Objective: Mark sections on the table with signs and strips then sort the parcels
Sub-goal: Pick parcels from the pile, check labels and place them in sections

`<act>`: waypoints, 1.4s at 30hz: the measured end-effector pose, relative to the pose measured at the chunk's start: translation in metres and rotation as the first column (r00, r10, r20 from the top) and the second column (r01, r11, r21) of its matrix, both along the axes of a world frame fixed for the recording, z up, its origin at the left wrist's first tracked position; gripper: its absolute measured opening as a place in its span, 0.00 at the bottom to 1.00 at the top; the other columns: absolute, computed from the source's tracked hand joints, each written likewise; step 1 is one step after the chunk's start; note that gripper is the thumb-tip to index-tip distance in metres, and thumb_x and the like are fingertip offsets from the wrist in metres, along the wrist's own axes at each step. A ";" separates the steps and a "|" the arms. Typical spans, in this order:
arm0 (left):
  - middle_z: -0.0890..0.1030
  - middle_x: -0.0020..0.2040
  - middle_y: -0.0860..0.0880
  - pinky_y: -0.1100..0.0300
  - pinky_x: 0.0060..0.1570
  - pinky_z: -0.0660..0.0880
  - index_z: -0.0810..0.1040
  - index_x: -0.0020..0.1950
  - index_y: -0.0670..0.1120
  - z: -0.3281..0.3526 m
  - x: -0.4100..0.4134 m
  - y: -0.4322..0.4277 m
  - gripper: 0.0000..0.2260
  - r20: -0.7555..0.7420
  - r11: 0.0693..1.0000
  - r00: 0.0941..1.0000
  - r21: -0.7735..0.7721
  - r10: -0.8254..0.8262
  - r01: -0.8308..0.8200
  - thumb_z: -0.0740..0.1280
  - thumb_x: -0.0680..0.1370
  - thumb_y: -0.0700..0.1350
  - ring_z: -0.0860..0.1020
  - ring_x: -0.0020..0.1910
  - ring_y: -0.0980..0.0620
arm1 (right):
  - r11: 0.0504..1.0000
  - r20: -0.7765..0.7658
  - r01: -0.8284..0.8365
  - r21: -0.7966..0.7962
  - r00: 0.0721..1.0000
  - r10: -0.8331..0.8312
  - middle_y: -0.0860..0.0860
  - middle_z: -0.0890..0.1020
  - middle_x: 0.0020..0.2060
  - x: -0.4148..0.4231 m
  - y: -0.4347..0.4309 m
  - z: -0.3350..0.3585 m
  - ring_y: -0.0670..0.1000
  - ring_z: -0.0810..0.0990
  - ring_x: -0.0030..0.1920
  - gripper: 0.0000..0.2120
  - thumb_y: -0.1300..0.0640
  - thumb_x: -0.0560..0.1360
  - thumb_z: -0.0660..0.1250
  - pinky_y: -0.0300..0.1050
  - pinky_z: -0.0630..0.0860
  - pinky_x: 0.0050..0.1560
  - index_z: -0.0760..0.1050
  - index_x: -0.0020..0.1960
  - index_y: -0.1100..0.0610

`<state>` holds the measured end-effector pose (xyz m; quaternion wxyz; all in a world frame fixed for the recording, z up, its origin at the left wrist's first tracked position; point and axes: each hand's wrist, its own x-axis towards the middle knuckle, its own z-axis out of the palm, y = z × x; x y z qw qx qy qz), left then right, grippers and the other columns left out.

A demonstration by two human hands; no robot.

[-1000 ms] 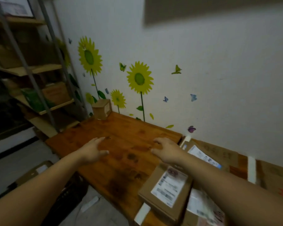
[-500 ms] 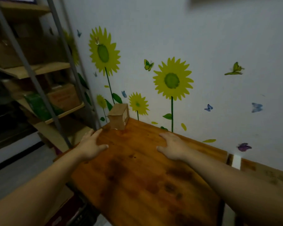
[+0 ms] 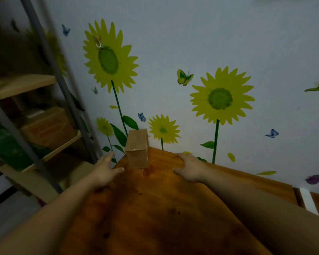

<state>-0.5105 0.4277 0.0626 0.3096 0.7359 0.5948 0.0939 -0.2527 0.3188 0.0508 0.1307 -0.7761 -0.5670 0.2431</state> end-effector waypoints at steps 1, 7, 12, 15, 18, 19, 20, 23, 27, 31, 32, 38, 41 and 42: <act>0.48 0.79 0.48 0.46 0.73 0.53 0.49 0.78 0.52 -0.005 0.004 0.015 0.36 -0.011 1.000 1.000 -0.004 -0.002 0.002 0.67 0.77 0.53 0.50 0.77 0.44 | 1.000 -0.020 0.010 -0.004 1.000 -0.010 0.56 0.62 0.74 -0.001 0.019 -0.001 0.57 0.65 0.71 0.34 0.42 0.77 0.63 0.47 0.64 0.70 0.55 0.77 0.52; 0.50 0.78 0.46 0.47 0.72 0.56 0.49 0.78 0.53 -0.041 0.036 0.110 0.36 0.016 0.994 0.999 -0.102 0.047 -0.045 0.66 0.77 0.54 0.53 0.76 0.43 | 0.999 -0.206 0.035 0.024 0.978 -0.029 0.55 0.67 0.72 -0.015 0.135 -0.029 0.55 0.68 0.69 0.27 0.48 0.79 0.62 0.43 0.67 0.62 0.61 0.75 0.55; 0.55 0.78 0.44 0.48 0.70 0.60 0.47 0.78 0.50 -0.082 0.062 0.171 0.38 0.059 0.982 0.992 -0.163 0.109 -0.099 0.67 0.77 0.54 0.58 0.75 0.41 | 1.000 -0.316 -0.027 0.014 0.948 0.030 0.55 0.74 0.65 -0.039 0.206 -0.074 0.55 0.72 0.66 0.17 0.55 0.80 0.60 0.51 0.68 0.68 0.70 0.68 0.56; 0.60 0.76 0.43 0.49 0.68 0.64 0.47 0.78 0.48 -0.102 0.075 0.194 0.34 0.128 0.966 0.981 -0.233 0.146 -0.113 0.62 0.79 0.54 0.66 0.70 0.42 | 0.995 -0.515 0.087 0.041 0.855 -0.053 0.52 0.74 0.63 -0.049 0.231 -0.087 0.53 0.73 0.64 0.19 0.55 0.78 0.64 0.48 0.69 0.66 0.68 0.68 0.54; 0.70 0.70 0.43 0.48 0.61 0.73 0.55 0.76 0.48 -0.116 0.081 0.205 0.30 0.266 0.939 0.944 -0.330 0.195 -0.101 0.62 0.79 0.56 0.75 0.59 0.44 | 0.973 -0.602 0.231 -0.012 0.775 -0.191 0.51 0.73 0.64 -0.058 0.244 -0.102 0.55 0.73 0.65 0.30 0.46 0.73 0.69 0.49 0.72 0.62 0.63 0.72 0.50; 0.70 0.69 0.43 0.50 0.56 0.76 0.56 0.76 0.48 -0.117 0.080 0.204 0.30 0.269 0.932 0.941 -0.347 0.205 -0.103 0.62 0.78 0.56 0.76 0.58 0.44 | 0.964 -0.605 0.266 -0.019 0.764 -0.223 0.51 0.73 0.65 -0.059 0.242 -0.104 0.56 0.74 0.64 0.33 0.44 0.72 0.70 0.51 0.73 0.62 0.63 0.73 0.50; 0.71 0.68 0.43 0.53 0.49 0.77 0.57 0.75 0.47 -0.116 0.078 0.202 0.29 0.261 0.935 0.946 -0.342 0.191 -0.095 0.62 0.78 0.56 0.76 0.57 0.44 | 0.950 -0.610 0.310 -0.027 0.748 -0.261 0.51 0.73 0.66 -0.059 0.239 -0.109 0.55 0.74 0.64 0.32 0.45 0.73 0.70 0.51 0.74 0.62 0.63 0.72 0.50; 0.75 0.61 0.47 0.57 0.44 0.78 0.63 0.71 0.50 -0.115 0.070 0.189 0.22 0.250 0.955 0.968 -0.287 0.005 0.069 0.60 0.79 0.55 0.77 0.51 0.50 | 0.915 -0.574 0.401 -0.038 0.741 -0.349 0.52 0.74 0.64 -0.057 0.208 -0.108 0.54 0.75 0.61 0.22 0.51 0.79 0.63 0.46 0.74 0.56 0.65 0.71 0.52; 0.75 0.60 0.49 0.60 0.48 0.74 0.67 0.67 0.49 -0.117 0.063 0.145 0.14 0.185 0.876 0.952 -0.379 -0.245 0.300 0.59 0.81 0.48 0.76 0.51 0.52 | 0.913 -0.518 0.404 -0.057 0.770 -0.373 0.52 0.79 0.57 -0.060 0.140 -0.108 0.55 0.79 0.56 0.15 0.48 0.81 0.59 0.54 0.76 0.58 0.71 0.65 0.50; 0.72 0.69 0.46 0.46 0.64 0.71 0.63 0.72 0.49 -0.114 0.063 0.107 0.20 0.259 0.849 0.924 -0.381 -0.283 0.367 0.61 0.80 0.45 0.73 0.65 0.44 | 0.867 -0.525 0.488 -0.099 0.715 -0.462 0.46 0.78 0.45 -0.073 0.084 -0.100 0.53 0.82 0.46 0.18 0.47 0.79 0.62 0.49 0.78 0.48 0.67 0.68 0.49; 0.70 0.70 0.45 0.47 0.65 0.71 0.61 0.74 0.48 -0.114 0.064 0.098 0.22 0.271 0.837 0.913 -0.381 -0.306 0.394 0.61 0.80 0.44 0.71 0.66 0.44 | 0.849 -0.494 0.520 -0.097 0.715 -0.494 0.46 0.77 0.46 -0.074 0.074 -0.100 0.51 0.80 0.43 0.21 0.48 0.79 0.62 0.46 0.78 0.44 0.65 0.71 0.50; 0.69 0.71 0.45 0.56 0.57 0.73 0.56 0.76 0.53 -0.095 0.075 0.043 0.26 0.428 0.810 0.833 -0.307 -0.352 0.500 0.61 0.81 0.45 0.72 0.64 0.46 | 0.720 -0.531 0.693 -0.025 0.601 -0.597 0.52 0.78 0.58 -0.086 0.010 -0.083 0.53 0.79 0.54 0.25 0.47 0.78 0.64 0.50 0.77 0.57 0.63 0.71 0.53; 0.70 0.70 0.46 0.60 0.58 0.67 0.65 0.71 0.55 -0.077 0.081 0.018 0.16 0.482 0.840 0.800 -0.208 -0.358 0.501 0.53 0.83 0.49 0.70 0.66 0.47 | 0.649 -0.586 0.759 0.044 0.546 -0.599 0.51 0.77 0.62 -0.089 -0.015 -0.071 0.52 0.77 0.59 0.27 0.47 0.75 0.68 0.53 0.73 0.63 0.63 0.70 0.53; 0.70 0.70 0.47 0.60 0.58 0.66 0.66 0.71 0.54 -0.069 0.083 0.010 0.16 0.489 0.844 0.785 -0.162 -0.381 0.511 0.52 0.83 0.49 0.69 0.67 0.47 | 0.633 -0.611 0.770 0.079 0.539 -0.579 0.48 0.77 0.60 -0.089 -0.022 -0.062 0.50 0.76 0.58 0.25 0.49 0.75 0.68 0.52 0.74 0.63 0.63 0.68 0.52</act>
